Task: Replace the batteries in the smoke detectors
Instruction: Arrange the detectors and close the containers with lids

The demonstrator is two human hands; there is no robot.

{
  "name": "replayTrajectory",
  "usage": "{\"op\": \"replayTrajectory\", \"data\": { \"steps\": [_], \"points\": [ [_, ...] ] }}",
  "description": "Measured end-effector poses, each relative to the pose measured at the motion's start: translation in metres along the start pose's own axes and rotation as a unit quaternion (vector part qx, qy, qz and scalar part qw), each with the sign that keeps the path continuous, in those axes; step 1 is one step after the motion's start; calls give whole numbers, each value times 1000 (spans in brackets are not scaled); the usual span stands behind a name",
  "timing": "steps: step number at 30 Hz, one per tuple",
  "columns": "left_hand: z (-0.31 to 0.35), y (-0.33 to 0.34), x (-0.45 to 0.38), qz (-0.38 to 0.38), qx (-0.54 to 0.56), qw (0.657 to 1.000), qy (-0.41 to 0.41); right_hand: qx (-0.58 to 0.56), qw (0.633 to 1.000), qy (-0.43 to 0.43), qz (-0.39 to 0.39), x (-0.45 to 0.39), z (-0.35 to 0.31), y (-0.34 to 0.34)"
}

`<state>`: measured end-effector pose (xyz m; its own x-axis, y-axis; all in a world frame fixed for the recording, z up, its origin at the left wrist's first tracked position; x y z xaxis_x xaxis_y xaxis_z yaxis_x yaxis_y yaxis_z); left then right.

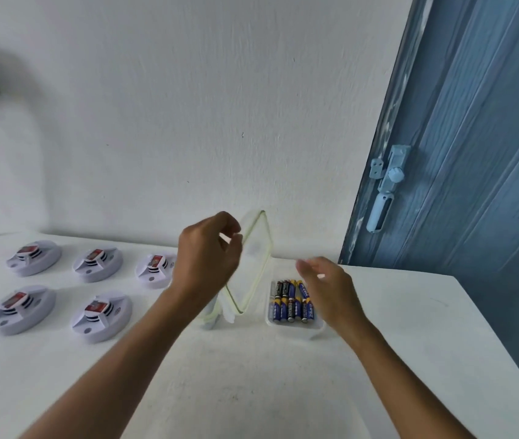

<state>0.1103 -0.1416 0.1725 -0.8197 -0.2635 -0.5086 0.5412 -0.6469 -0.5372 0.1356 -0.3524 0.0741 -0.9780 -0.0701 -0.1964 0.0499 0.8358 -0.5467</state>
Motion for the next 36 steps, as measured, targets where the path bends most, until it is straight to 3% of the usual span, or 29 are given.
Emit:
{"op": "replayTrajectory", "data": {
  "steps": [2,3,4,6,9,11,13,14,16,19,25,29,36],
  "points": [
    [23,9,14,-3,7,997,80,-314,942,104,-61,-1,-17,19],
    [34,15,23,-6,10,992,123,-398,904,138,-76,-1,-24,24],
    [45,22,32,-12,16,987,162,-449,878,151,-75,-4,-29,24],
    [55,40,47,-47,29,978,203,-487,861,144,-43,-9,-27,20],
    [52,59,53,-112,50,973,194,-430,893,129,11,-12,-5,9],
    [38,62,44,-104,40,981,158,-435,891,132,13,-11,10,4],
    [5,71,27,-109,-15,993,46,-476,868,144,-6,-8,21,4],
    [-17,81,22,-160,-22,986,-46,-477,865,155,-6,-7,29,2],
    [-52,102,29,-274,59,936,-214,-434,884,173,3,-8,46,-1],
    [-77,119,42,-297,131,892,-316,-387,906,174,10,-8,62,1],
    [-89,131,47,-256,149,892,-341,-350,922,162,25,-12,76,6],
    [-90,133,39,-229,141,906,-326,-151,978,122,76,-19,81,-13],
    [-90,148,38,-236,78,917,-311,-123,977,161,71,-26,107,-6]
  ]
}}
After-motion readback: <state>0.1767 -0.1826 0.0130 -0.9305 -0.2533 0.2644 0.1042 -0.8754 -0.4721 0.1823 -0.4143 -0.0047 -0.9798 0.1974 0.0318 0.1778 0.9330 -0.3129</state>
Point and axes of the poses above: each hand's wrist, its own x-axis away from the middle knuckle, its own y-axis out of the palm, z = x × y, the point moved 8 cm from there along -x, towards the middle knuckle, and after that the axes turned 11 degrees about -y, right-handed, at the moved point
